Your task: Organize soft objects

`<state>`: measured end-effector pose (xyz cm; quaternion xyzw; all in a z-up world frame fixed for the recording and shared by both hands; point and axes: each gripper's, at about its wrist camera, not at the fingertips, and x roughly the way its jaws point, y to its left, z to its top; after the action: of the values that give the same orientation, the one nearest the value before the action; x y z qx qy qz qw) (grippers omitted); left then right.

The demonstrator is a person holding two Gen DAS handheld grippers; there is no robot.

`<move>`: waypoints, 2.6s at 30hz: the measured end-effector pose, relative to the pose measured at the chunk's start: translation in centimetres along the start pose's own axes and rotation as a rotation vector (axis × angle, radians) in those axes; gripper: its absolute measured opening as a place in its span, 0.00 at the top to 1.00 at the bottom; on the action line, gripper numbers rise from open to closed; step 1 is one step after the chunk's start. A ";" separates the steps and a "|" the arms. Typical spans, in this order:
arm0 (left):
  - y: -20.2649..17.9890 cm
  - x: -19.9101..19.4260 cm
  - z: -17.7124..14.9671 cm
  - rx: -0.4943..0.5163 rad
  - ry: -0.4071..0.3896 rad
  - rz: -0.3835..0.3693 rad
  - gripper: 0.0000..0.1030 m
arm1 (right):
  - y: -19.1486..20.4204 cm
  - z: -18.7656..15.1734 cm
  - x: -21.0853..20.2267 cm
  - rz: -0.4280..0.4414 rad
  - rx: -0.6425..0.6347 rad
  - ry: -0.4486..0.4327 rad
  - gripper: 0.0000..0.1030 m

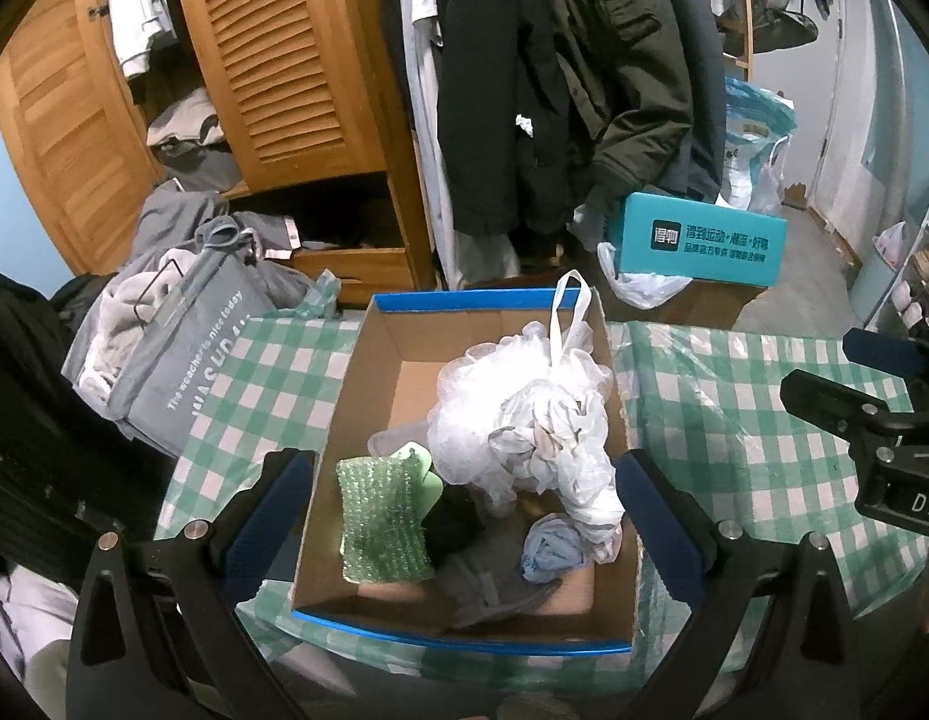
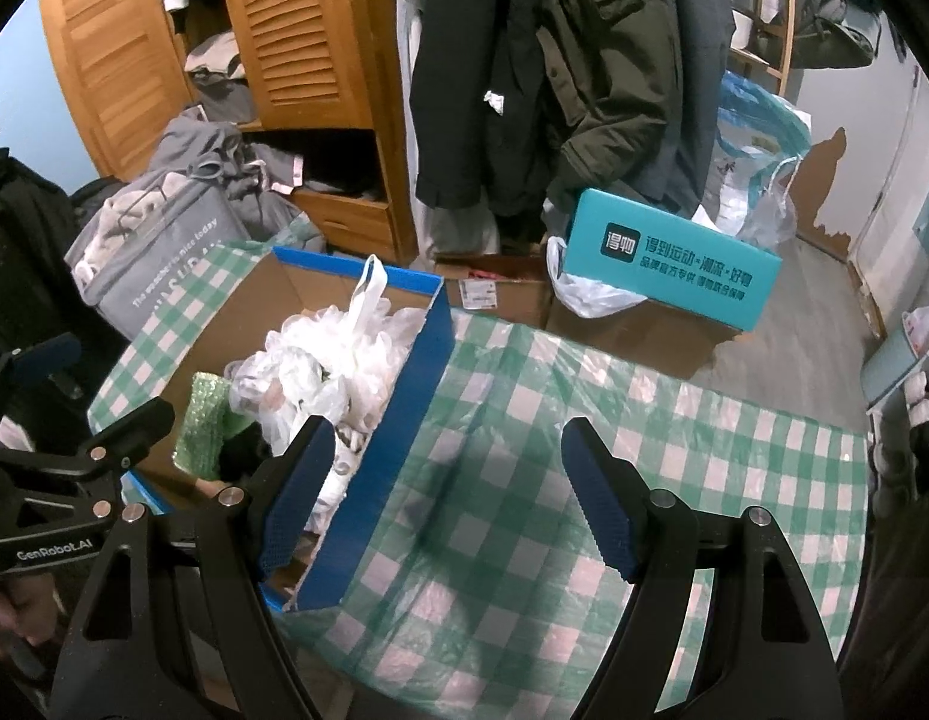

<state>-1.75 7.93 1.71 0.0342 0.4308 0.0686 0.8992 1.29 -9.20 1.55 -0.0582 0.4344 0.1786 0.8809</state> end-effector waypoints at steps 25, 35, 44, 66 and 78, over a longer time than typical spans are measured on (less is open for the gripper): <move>0.1 0.4 -0.5 0.016 0.015 0.007 0.01 | -0.2 0.1 0.2 -0.007 0.007 0.003 0.25; 0.0 0.4 -0.4 0.013 0.013 0.005 0.01 | -0.2 0.1 0.2 -0.006 0.006 0.003 0.25; 0.0 0.4 -0.3 0.012 0.013 0.005 0.01 | -0.2 0.1 0.2 -0.007 0.005 0.003 0.25; 0.4 0.4 -0.5 0.022 0.016 0.029 0.01 | -0.2 0.1 0.1 -0.006 0.003 0.004 0.25; 0.4 0.4 -0.4 0.024 0.016 0.031 0.01 | -0.2 0.1 0.1 -0.007 0.005 0.004 0.25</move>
<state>-1.83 8.38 1.19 0.0513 0.4380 0.0775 0.8941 1.51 -9.28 1.53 -0.0578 0.4362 0.1742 0.8809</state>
